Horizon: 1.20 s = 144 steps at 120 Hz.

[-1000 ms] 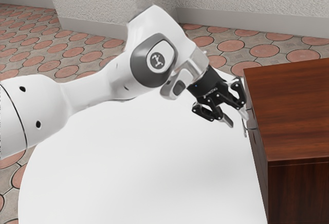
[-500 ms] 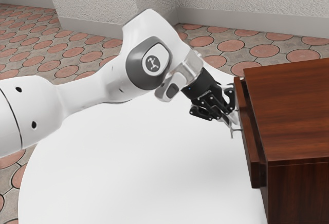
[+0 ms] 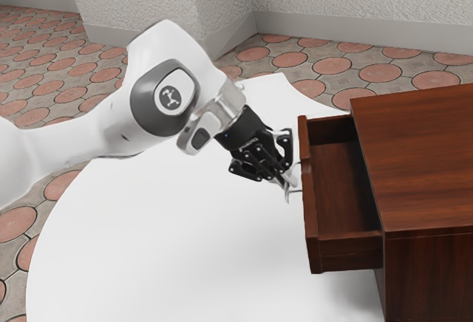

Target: Pull the drawer handle with one arm to open the drawer

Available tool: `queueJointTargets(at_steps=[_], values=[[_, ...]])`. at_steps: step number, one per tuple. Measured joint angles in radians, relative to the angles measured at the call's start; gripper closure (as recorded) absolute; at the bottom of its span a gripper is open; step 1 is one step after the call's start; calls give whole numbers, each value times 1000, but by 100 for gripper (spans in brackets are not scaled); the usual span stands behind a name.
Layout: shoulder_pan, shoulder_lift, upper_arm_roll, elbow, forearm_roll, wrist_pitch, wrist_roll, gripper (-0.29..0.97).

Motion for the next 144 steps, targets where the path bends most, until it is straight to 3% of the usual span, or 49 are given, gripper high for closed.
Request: queueJointTargets(at_steps=[66,144], values=[[37,-149,44,-155,18,-1,19,73],[8,-186,69,-191,23,-2,23,68]])
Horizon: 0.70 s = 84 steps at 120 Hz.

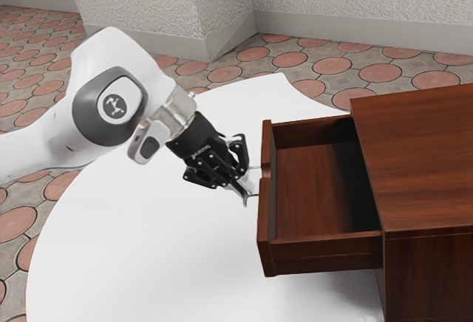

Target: Pull the drawer handle with one arm to open the drawer

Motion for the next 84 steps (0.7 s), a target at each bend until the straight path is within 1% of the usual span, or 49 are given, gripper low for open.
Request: queueJointTargets(at_steps=[12,26,35,45,53,57,69,74,84], values=[[-11,-1,9,-1,27,-1,-2,61],[-22,-2,19,-3,44,-2,-5,46],[-27,-11,21,-2,48,-3,-6,42],[-28,-60,30,-1,51,-9,-7,39],[-25,-91,56,6,59,-25,-11,37],[-23,-97,66,20,86,-36,-21,36],[-21,-95,77,129,224,-108,-95,33],[-20,-85,77,190,280,-153,-137,29],[-19,-28,74,335,383,-267,-238,19]])
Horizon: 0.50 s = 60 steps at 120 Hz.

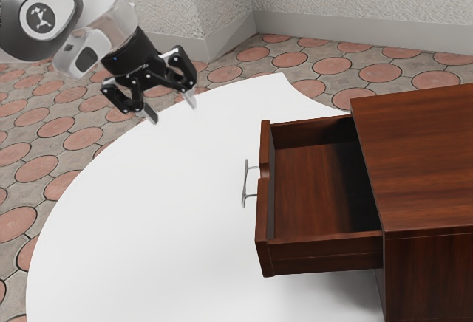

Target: Pull the drawer handle with one arm to open the drawer

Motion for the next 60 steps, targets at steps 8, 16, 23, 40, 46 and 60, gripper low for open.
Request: queueJointTargets(at_steps=[8,16,23,40,46,60], values=[[8,36,-2,66,56,-95,-99,14],[17,65,-2,101,99,-177,-215,10],[20,85,-3,127,121,-231,-321,8],[19,96,10,159,134,-312,-559,4],[30,96,9,160,136,-330,-641,3],[39,98,9,161,138,-358,-803,2]])
